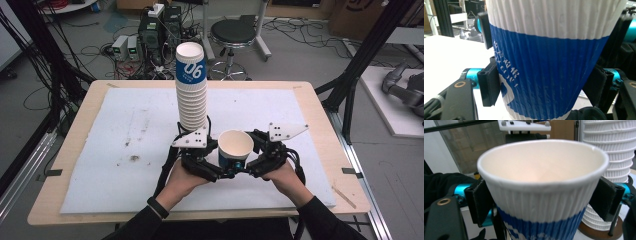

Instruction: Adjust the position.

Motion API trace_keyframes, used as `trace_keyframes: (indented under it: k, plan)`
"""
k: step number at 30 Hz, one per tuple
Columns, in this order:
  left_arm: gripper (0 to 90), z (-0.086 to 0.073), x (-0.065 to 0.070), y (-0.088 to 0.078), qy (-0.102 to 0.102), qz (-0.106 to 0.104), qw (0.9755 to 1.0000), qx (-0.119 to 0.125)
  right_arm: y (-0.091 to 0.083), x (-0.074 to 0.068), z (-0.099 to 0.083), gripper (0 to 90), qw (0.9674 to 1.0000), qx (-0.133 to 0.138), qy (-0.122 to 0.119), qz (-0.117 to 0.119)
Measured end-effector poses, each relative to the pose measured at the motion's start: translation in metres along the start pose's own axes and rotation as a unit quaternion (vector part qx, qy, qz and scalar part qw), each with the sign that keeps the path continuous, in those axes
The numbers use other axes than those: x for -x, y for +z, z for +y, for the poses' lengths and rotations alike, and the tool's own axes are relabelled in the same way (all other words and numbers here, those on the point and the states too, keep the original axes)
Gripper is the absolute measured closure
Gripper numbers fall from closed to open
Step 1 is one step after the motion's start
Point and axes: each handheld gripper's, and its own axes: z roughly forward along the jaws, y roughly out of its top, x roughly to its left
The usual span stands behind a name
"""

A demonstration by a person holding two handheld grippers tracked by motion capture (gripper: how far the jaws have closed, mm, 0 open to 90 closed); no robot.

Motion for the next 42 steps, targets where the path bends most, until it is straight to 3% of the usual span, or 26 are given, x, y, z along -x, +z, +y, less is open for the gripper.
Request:
trace_keyframes:
  k: [15, 21, 30, 36, 42]
  plan:
    - [25.9, -0.002, 0.0, 0.002, 0.002, -0.002, 1.0, -0.001, -0.004, -0.002, 0.003, 20.3, 0.9999, 0.011, -0.009, 0.0]
    - [16.7, -0.001, -0.001, -0.001, 0.001, 0.014, 0.9999, 0.001, -0.007, 0.001, 0.003, 20.9, 0.9997, 0.013, -0.015, -0.01]
    - [15.2, 0.001, -0.001, -0.022, 0.025, 0.059, 0.9979, -0.013, -0.021, 0.008, 0.003, 21.1, 0.9991, 0.016, -0.015, -0.036]
    - [15.1, 0.0, -0.004, -0.042, 0.026, 0.082, 0.9963, -0.002, -0.03, 0.013, 0.001, 21.1, 0.9984, 0.016, -0.014, -0.053]
    - [15.2, -0.004, -0.004, -0.062, 0.04, 0.11, 0.9932, -0.003, -0.036, 0.015, 0.0, 21.0, 0.9976, 0.01, -0.02, -0.065]
